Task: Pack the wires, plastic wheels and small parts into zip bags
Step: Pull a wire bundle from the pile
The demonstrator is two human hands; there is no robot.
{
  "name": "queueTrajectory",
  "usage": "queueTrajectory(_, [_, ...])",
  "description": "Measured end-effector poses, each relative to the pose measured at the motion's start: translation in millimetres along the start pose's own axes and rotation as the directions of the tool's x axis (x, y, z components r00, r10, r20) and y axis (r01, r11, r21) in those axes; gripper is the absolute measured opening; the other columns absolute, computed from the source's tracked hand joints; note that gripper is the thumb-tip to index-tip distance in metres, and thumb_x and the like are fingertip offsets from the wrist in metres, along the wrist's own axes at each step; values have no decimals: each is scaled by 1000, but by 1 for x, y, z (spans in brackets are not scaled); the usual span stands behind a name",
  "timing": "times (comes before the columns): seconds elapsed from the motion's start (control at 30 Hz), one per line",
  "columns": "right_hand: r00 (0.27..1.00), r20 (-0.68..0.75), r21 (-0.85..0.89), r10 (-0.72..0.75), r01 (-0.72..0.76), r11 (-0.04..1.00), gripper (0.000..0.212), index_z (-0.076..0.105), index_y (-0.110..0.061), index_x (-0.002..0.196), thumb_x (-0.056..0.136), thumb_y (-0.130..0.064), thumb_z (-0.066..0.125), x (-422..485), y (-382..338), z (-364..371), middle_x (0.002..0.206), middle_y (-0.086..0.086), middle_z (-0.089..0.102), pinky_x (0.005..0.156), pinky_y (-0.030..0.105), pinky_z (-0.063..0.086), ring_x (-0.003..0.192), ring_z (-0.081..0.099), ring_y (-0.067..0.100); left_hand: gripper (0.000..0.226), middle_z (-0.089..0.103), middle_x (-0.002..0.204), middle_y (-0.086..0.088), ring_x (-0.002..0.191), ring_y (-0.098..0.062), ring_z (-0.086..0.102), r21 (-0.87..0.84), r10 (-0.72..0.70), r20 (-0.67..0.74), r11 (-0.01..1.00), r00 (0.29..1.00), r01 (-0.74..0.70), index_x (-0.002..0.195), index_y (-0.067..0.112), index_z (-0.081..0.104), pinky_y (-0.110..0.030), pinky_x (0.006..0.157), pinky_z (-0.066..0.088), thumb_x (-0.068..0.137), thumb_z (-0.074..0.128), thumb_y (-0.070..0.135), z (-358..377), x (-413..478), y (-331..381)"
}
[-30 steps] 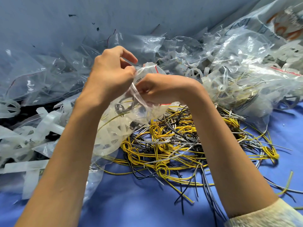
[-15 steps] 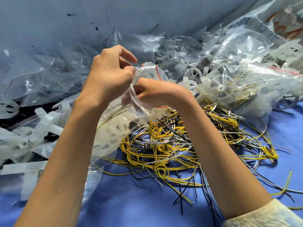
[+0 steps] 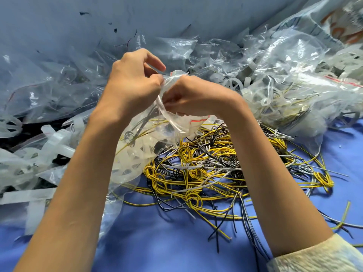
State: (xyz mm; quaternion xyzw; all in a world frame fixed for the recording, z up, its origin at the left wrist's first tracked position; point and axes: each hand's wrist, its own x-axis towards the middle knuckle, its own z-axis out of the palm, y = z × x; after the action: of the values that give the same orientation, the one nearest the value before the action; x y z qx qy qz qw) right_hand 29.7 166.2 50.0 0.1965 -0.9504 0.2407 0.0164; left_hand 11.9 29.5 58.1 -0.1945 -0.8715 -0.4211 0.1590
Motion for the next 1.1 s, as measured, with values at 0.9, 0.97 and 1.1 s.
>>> queueTrajectory(0.9, [927,-321,239,196,-122,963,19,75,-6,85,78,-1,58,-18,18,-24,72,4,72,47,10,43,53,65,0,15,59,75,13,63,2,52,-1,-13,-8,1000,1000,13,94,24,65,-14,57,39,87,58,15,0,2,-5])
queueTrajectory(0.97, [895,-351,177,274,-224,958,17,74,-8,82,78,-5,58,-22,27,-33,71,4,71,43,9,40,49,62,-3,16,59,74,13,62,1,52,11,-1,-4,1000,1000,2,94,25,66,-13,58,40,87,56,13,0,2,-6])
queueTrajectory(1.1, [894,55,-34,445,-443,896,6,71,-17,77,82,-13,68,-27,43,-28,74,0,74,74,30,58,65,69,6,26,61,71,12,50,5,51,36,3,4,999,1000,-3,88,27,67,-6,50,39,85,50,8,-1,2,-7])
